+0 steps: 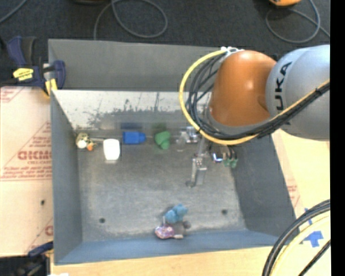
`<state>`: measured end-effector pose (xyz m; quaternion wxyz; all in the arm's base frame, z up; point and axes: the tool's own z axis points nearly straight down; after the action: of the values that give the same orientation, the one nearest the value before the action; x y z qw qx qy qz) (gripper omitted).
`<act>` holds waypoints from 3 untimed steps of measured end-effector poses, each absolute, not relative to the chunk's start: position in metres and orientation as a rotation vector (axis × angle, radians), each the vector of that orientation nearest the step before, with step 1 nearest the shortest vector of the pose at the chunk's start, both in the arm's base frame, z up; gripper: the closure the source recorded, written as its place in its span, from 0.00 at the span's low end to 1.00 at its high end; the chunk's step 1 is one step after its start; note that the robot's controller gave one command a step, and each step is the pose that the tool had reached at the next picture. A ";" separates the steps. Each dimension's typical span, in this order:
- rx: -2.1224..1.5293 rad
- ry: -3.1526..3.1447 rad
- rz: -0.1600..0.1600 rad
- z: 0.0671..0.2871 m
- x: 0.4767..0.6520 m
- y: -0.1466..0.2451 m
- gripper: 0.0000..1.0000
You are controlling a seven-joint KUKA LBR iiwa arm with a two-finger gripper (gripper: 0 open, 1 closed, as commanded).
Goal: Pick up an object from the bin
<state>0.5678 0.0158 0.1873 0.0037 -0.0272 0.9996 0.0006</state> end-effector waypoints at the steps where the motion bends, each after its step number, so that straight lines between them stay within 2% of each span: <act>1: 0.023 3.135 0.000 0.181 0.553 0.016 0.00; 2: -0.304 3.118 0.001 0.187 0.513 -0.002 0.00; 3: -0.477 3.088 -0.006 0.153 0.498 -0.015 0.00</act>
Offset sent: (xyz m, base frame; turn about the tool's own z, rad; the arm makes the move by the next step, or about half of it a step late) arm -0.0830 -0.0345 0.0059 -0.1875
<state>0.4980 -0.0151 0.1534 0.0082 -0.1526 0.9882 -0.0021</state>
